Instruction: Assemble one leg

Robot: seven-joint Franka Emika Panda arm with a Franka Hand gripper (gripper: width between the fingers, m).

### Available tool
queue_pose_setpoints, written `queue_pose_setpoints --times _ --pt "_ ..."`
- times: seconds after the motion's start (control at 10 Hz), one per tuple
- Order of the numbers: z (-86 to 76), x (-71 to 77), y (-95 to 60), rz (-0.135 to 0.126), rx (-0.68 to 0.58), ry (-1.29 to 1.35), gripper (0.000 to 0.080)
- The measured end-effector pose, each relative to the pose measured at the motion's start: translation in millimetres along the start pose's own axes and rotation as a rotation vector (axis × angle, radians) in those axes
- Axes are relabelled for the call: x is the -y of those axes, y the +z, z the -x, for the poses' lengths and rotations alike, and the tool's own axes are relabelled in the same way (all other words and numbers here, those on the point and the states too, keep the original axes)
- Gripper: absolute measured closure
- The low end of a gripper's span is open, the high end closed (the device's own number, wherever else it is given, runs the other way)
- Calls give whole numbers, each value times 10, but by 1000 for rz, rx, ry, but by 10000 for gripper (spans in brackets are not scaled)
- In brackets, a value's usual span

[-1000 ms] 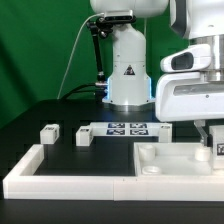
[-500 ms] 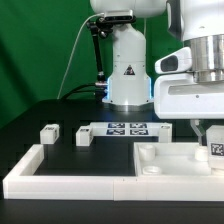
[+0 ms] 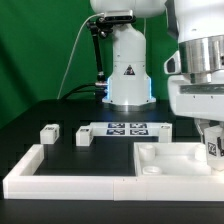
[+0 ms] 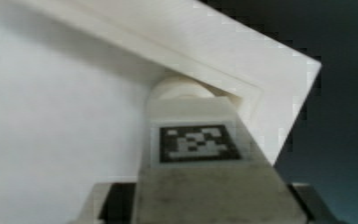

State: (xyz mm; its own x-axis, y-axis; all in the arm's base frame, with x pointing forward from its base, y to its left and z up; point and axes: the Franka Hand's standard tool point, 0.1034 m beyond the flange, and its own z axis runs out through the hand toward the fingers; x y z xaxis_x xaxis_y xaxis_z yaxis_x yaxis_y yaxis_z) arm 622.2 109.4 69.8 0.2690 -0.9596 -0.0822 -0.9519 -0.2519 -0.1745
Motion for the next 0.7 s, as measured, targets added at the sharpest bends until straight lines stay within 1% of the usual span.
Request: queue_pose_setpoints --times 0.1,0.3,0.4,0.5,0.6,0.7 --pt "7 -1 3 0 1 49 509" --pt "24 -5 8 -1 12 256 509" --pt "32 -5 9 -1 14 300 509" --pt "45 -6 14 -1 19 361 452" --pt "57 -5 16 -1 20 354 452" --pt "74 2 14 -2 20 330 270"
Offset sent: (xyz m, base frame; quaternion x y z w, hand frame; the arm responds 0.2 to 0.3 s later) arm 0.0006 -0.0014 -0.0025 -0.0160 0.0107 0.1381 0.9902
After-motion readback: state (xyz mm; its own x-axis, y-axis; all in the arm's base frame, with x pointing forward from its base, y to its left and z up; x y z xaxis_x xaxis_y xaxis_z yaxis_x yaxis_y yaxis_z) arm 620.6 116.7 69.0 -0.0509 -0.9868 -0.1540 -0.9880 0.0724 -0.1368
